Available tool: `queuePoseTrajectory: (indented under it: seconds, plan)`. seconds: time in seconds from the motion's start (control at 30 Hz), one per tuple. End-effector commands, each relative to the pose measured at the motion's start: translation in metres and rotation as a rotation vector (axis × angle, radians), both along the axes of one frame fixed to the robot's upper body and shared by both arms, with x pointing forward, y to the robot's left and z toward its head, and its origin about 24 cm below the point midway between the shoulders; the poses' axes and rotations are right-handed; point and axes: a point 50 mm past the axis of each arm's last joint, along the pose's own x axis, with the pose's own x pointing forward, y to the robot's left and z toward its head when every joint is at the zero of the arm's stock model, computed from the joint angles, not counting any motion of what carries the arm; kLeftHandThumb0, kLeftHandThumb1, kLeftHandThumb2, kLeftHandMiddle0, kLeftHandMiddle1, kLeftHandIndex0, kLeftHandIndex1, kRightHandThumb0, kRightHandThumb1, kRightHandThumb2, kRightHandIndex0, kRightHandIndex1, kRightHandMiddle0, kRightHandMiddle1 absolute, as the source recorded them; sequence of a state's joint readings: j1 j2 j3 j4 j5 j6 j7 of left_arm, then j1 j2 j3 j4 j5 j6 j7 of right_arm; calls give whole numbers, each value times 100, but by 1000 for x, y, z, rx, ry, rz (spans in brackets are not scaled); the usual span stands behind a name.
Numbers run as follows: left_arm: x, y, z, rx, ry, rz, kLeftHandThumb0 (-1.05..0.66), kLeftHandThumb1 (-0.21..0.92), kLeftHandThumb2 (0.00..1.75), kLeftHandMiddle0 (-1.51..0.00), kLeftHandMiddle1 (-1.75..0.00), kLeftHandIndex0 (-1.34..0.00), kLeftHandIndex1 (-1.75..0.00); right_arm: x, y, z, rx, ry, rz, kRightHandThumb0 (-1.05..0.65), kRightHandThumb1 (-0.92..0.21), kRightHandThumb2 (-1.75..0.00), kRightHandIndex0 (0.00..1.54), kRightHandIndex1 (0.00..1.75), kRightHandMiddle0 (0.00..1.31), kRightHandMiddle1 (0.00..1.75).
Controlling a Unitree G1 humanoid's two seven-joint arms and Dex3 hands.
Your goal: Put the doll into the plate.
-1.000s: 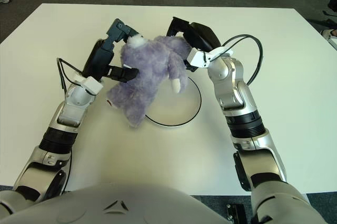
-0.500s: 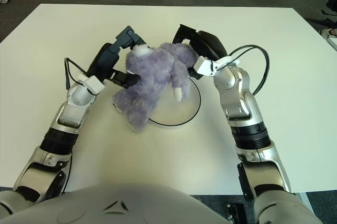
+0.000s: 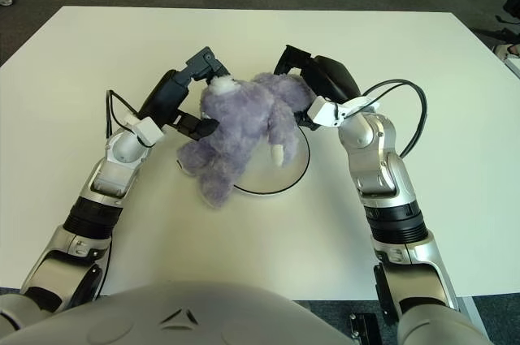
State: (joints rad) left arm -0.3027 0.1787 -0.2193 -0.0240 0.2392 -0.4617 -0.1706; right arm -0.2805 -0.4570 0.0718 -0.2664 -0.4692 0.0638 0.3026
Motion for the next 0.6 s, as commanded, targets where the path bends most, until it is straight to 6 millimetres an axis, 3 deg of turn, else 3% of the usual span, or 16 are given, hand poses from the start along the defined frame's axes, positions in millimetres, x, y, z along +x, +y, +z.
queuePoseTrajectory:
  seconds: [0.0, 0.43, 0.57]
  plan:
    - [1, 0, -8, 28, 51, -5, -1, 40, 116, -51, -175, -50, -153, -5, -2, 4, 4, 1, 7, -1, -7, -151, 73, 164, 74, 161]
    - [2, 1, -10, 68, 62, -10, -1, 42, 112, -48, -175, -52, -151, -12, -3, 1, 1, 48, 22, -1, -10, -149, 70, 166, 70, 163]
    - [2, 0, -11, 84, 77, -23, -1, 43, 111, -48, -175, -50, -152, -14, -5, 1, -17, 79, 33, -1, -18, -141, 65, 166, 65, 164]
